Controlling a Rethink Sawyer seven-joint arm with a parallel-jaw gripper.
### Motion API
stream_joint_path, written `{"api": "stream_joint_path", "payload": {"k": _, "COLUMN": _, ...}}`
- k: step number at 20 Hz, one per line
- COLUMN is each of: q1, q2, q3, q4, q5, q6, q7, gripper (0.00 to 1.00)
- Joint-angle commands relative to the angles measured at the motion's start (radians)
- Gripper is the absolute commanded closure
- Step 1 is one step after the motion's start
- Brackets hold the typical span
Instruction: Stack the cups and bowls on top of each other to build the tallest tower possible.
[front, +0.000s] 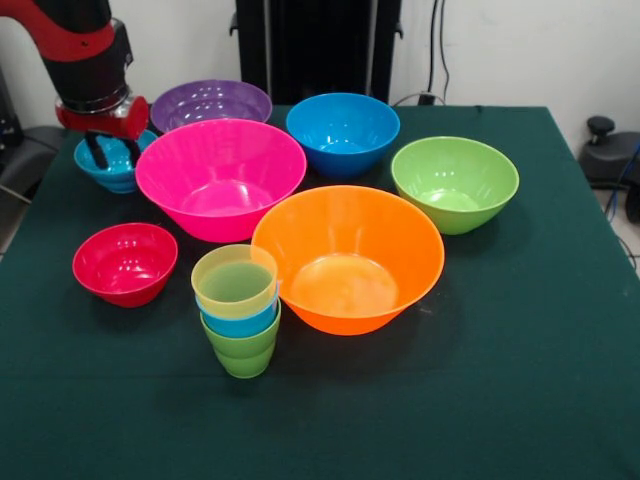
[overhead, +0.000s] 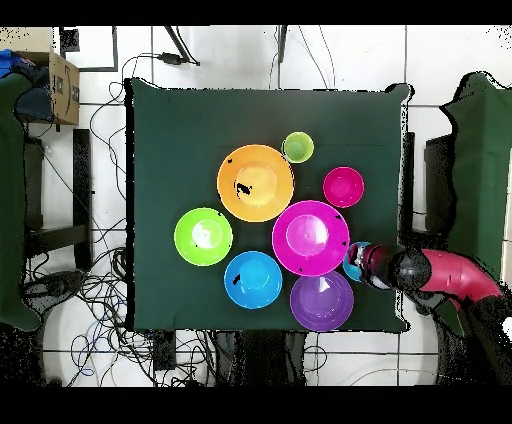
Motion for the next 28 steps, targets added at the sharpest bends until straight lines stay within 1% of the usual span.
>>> {"api": "stream_joint_path", "payload": {"k": 1, "q1": 0.010, "q2": 0.004, "q3": 0.056, "q4": 0.005, "q5": -0.076, "q6": -0.029, "q7": -0.283, "gripper": 0.00}}
{"api": "stream_joint_path", "payload": {"k": 5, "q1": 0.008, "q2": -0.022, "q3": 0.051, "q4": 0.010, "q5": -0.075, "q6": -0.007, "q7": -0.293, "gripper": 0.00}}
{"api": "stream_joint_path", "payload": {"k": 11, "q1": -0.013, "q2": -0.070, "q3": 0.066, "q4": 0.016, "q5": -0.048, "q6": 0.047, "q7": -0.340, "gripper": 0.00}}
{"api": "stream_joint_path", "payload": {"k": 28, "q1": -0.021, "q2": -0.147, "q3": 0.088, "q4": 0.069, "q5": 0.007, "q6": 0.129, "q7": -0.339, "gripper": 0.00}}
